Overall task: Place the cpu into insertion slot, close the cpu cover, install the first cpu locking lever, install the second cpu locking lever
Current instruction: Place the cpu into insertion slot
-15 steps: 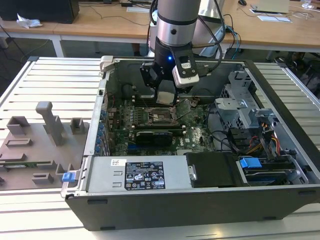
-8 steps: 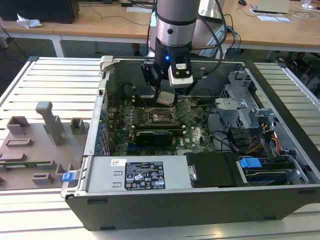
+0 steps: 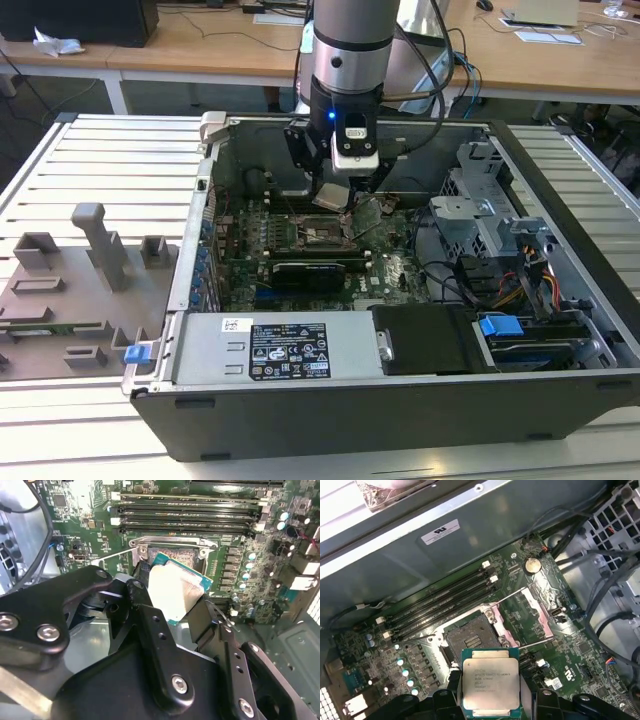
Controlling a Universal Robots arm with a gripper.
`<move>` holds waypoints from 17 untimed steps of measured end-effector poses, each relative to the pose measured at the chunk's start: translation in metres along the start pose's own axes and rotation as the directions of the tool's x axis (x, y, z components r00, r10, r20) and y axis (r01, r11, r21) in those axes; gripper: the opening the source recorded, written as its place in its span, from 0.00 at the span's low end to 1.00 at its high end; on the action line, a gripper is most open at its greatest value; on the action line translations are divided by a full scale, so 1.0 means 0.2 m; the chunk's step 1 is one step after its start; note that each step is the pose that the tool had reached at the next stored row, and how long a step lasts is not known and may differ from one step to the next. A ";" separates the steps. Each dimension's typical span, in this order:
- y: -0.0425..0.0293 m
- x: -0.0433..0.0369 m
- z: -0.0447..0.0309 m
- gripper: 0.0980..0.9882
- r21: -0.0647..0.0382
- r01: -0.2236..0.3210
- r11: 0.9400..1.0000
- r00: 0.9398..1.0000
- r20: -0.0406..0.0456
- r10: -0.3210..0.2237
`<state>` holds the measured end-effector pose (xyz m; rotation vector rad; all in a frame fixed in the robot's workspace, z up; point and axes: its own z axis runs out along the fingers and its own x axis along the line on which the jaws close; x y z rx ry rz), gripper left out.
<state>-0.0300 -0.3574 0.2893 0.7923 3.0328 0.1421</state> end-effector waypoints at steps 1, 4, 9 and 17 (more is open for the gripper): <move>0.000 0.000 0.000 0.50 0.000 -0.009 1.000 1.000 0.001 0.009; 0.000 0.000 0.001 0.50 -0.001 -0.034 0.999 0.999 0.003 0.034; 0.000 0.000 0.002 0.50 -0.002 -0.090 0.996 0.996 0.008 0.090; 0.000 0.000 0.003 0.50 -0.004 -0.154 0.988 0.988 0.014 0.154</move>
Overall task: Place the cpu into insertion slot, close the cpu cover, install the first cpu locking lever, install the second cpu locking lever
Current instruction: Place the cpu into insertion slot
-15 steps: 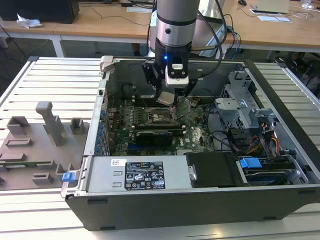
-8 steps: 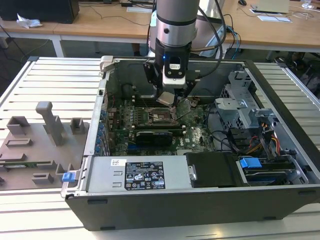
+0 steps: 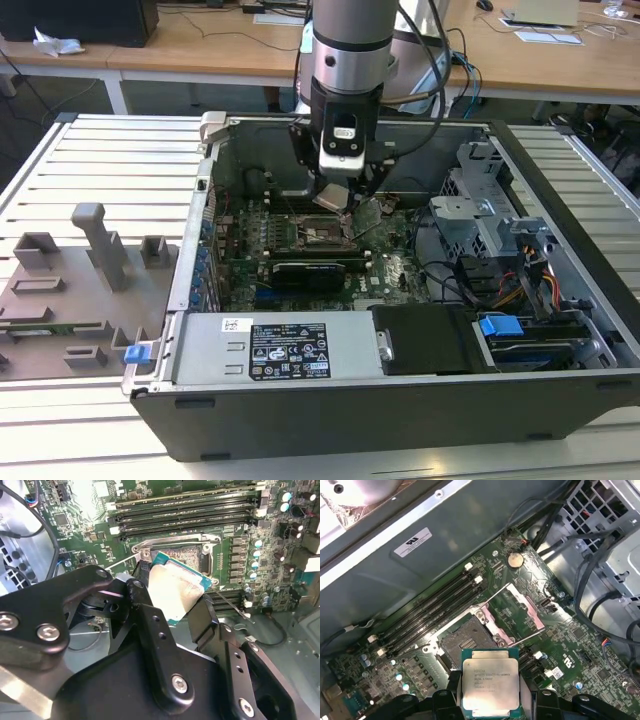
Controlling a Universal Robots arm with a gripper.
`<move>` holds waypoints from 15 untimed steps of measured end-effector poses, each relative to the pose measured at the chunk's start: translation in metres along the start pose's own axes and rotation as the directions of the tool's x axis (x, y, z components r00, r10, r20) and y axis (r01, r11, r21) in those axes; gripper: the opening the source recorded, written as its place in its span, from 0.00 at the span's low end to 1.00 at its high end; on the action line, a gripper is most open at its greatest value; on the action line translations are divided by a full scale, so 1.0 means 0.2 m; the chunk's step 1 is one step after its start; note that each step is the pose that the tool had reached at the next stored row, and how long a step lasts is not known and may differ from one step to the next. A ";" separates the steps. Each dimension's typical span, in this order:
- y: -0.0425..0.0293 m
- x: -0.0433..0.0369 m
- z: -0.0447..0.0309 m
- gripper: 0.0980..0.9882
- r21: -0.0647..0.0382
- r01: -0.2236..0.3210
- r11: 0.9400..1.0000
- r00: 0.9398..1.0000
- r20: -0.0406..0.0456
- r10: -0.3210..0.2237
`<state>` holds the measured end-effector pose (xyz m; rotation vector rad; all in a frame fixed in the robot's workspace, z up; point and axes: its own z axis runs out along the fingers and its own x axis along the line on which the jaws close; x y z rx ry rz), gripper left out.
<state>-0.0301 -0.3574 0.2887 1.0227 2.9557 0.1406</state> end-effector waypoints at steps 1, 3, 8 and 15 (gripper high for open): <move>0.000 0.000 0.000 0.50 0.000 -0.013 1.000 1.000 0.001 0.013; 0.000 0.000 0.000 0.50 -0.001 -0.034 0.999 0.999 0.003 0.034; 0.000 0.000 0.001 0.50 -0.002 -0.080 0.997 0.997 0.007 0.080; 0.000 0.000 0.001 0.50 -0.003 -0.132 0.991 0.991 0.012 0.132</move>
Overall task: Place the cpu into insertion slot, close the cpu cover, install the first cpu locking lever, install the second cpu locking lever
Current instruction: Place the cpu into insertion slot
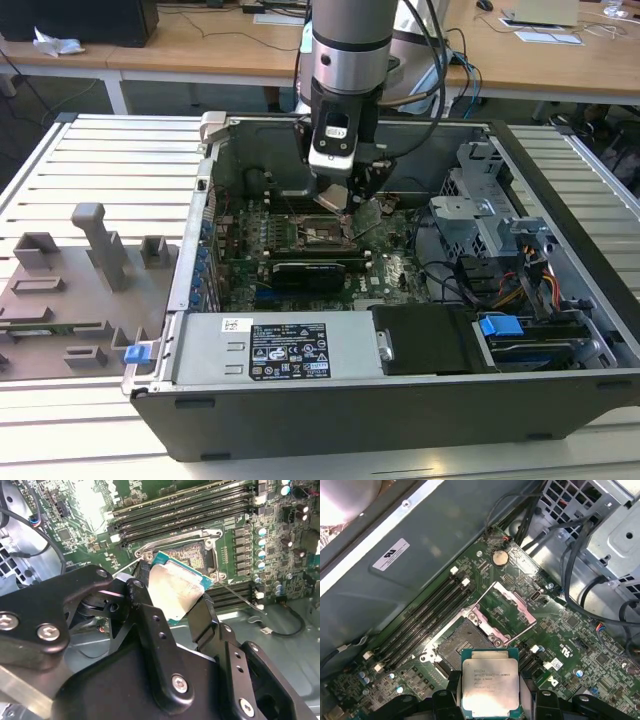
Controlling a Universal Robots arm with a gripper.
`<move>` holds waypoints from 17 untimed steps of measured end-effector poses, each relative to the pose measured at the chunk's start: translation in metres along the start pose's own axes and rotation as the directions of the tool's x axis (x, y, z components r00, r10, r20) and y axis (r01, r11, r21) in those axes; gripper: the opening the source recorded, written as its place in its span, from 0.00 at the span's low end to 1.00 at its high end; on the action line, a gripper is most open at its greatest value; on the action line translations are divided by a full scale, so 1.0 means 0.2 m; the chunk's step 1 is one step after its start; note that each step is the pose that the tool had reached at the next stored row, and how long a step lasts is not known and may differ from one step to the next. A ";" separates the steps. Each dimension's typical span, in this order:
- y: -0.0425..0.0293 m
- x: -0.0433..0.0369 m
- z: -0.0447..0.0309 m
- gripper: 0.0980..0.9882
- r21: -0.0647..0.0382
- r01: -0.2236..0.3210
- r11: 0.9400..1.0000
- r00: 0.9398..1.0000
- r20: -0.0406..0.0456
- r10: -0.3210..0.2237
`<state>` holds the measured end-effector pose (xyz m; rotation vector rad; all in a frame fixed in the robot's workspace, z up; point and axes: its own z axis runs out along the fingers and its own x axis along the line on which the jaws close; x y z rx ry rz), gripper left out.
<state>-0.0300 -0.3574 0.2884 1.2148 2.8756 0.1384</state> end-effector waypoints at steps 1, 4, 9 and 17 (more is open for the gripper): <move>0.000 0.000 0.000 0.50 0.000 -0.009 1.000 1.000 0.001 0.009; 0.000 0.000 0.000 0.50 -0.001 -0.025 1.000 1.000 0.002 0.025; 0.000 0.000 0.001 0.50 -0.001 -0.064 0.998 0.998 0.006 0.064; 0.000 0.000 0.001 0.50 -0.003 -0.117 0.993 0.993 0.010 0.117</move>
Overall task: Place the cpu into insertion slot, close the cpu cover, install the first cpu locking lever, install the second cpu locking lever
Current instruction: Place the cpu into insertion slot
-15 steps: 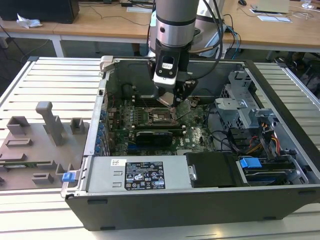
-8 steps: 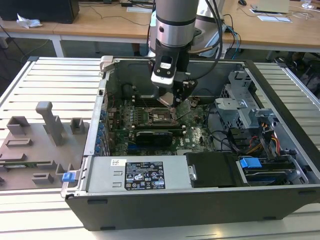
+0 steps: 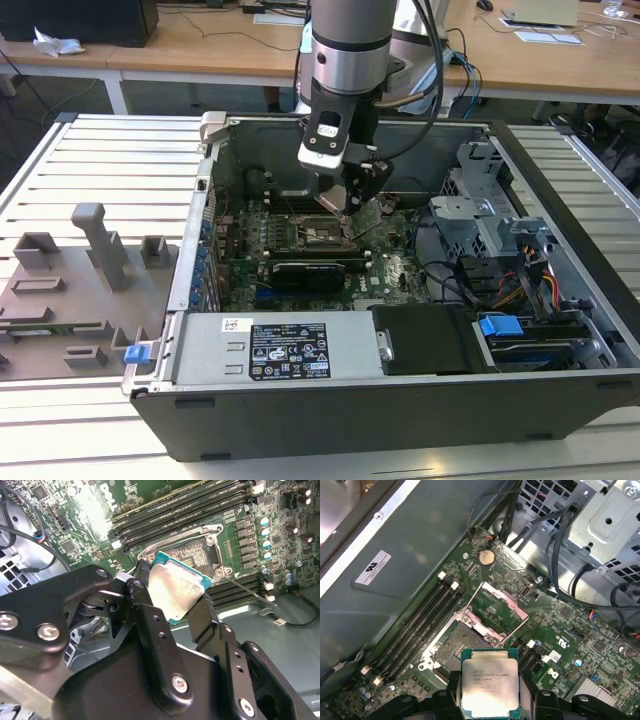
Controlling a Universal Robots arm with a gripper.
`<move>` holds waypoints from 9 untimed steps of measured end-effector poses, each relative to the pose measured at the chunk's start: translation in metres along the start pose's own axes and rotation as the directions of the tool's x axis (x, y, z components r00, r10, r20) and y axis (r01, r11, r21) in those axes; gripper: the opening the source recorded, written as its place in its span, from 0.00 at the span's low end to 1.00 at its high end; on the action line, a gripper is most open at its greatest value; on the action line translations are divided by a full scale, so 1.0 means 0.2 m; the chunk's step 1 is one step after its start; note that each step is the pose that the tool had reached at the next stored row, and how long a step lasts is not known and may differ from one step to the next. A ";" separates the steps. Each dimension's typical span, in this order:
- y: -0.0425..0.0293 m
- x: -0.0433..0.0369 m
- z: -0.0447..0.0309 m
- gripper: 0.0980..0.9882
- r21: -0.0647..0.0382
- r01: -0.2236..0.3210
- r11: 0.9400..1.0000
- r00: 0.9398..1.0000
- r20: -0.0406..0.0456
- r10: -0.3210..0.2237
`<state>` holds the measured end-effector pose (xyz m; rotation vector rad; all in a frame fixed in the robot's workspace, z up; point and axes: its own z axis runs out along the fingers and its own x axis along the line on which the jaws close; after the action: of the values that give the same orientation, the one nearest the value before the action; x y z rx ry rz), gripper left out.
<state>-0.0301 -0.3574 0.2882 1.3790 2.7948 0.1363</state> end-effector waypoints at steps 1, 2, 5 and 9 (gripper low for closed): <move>0.000 0.000 0.000 0.50 0.000 -0.005 1.000 1.000 0.000 0.005; 0.000 0.000 0.000 0.50 0.000 -0.014 1.000 1.000 0.001 0.014; 0.000 0.000 0.000 0.50 -0.001 -0.033 0.999 0.999 0.003 0.033; 0.000 0.000 0.000 0.50 -0.001 -0.060 0.998 0.998 0.005 0.060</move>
<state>-0.0301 -0.3574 0.2881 1.4614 2.7497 0.1350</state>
